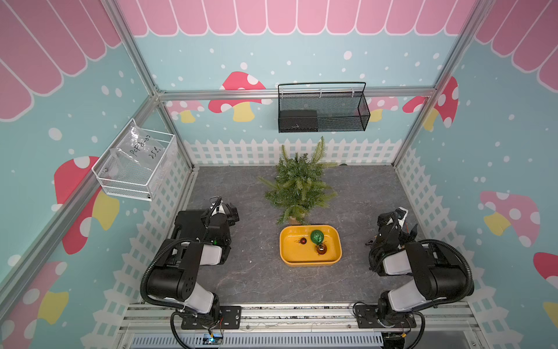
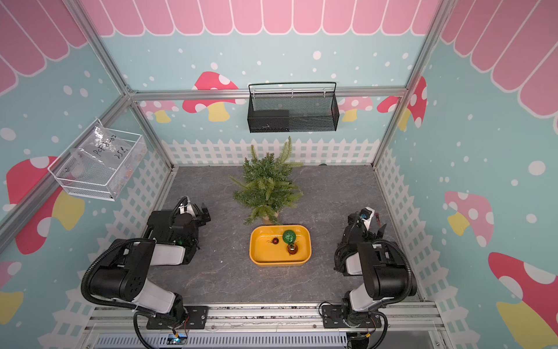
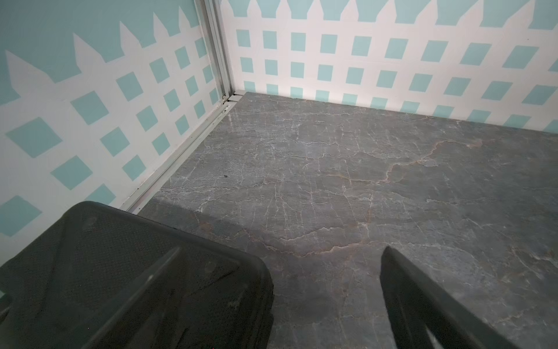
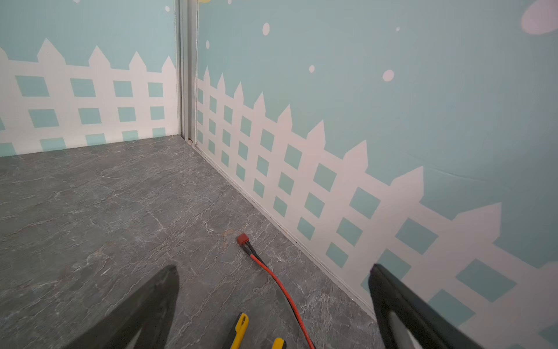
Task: Decorate the small christmas tree with ornaments
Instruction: Pick up an ornament from the container.
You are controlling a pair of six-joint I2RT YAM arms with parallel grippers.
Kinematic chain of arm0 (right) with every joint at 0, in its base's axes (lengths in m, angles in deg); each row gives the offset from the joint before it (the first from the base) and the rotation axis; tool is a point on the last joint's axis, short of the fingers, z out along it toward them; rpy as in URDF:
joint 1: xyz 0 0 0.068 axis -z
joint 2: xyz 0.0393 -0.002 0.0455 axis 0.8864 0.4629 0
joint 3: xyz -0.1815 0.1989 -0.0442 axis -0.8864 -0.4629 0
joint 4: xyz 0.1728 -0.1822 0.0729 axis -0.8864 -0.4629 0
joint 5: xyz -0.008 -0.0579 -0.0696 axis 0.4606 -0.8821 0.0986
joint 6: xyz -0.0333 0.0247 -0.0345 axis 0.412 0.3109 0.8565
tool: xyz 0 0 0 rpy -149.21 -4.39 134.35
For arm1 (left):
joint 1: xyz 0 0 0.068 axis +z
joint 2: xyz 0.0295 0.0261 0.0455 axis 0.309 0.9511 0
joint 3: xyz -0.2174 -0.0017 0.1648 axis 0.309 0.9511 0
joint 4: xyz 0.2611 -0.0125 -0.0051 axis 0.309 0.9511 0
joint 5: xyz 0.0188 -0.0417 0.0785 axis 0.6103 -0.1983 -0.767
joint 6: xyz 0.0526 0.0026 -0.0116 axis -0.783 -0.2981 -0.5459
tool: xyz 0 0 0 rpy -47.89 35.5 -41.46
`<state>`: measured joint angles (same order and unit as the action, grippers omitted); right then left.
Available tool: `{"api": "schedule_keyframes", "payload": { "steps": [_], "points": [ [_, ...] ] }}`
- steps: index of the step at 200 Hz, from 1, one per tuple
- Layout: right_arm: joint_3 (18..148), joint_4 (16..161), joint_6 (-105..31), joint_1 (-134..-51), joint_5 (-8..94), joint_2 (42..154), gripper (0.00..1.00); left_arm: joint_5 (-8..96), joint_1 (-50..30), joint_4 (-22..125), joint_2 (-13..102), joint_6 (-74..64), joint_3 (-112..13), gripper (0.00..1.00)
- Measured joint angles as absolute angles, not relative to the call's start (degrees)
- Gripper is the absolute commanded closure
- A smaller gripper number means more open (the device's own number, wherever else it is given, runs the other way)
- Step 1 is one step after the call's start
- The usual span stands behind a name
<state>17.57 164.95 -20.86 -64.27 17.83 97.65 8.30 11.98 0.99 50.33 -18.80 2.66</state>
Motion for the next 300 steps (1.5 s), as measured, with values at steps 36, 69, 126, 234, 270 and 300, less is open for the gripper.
{"api": "schedule_keyframes", "payload": {
  "steps": [36,69,126,234,270,300],
  "points": [
    [17.57,164.95,-20.86,-64.27,18.09,97.65,0.01,8.33,11.98,0.99,50.33,-18.8,2.66,0.01],
    [17.57,164.95,-20.86,-64.25,18.2,97.65,0.0,8.3,11.98,0.99,50.33,-18.8,2.66,0.01],
    [17.57,164.95,-20.86,-64.25,18.22,97.65,0.01,8.3,11.98,0.99,50.33,-18.8,2.66,0.01],
    [18.27,156.19,-20.93,-64.25,18.72,87.75,0.01,7.82,11.87,5.02,47.34,-18.86,2.52,0.01],
    [26.21,141.11,-25.03,-64.25,24.56,74.3,0.0,6.66,10.1,19.46,37.04,-17.75,-3.42,0.01],
    [32.11,126.75,-33.67,-64.25,32.56,67.22,0.01,10.97,10.51,30.61,27.8,-9.37,-7.73,0.01]
  ]
}}
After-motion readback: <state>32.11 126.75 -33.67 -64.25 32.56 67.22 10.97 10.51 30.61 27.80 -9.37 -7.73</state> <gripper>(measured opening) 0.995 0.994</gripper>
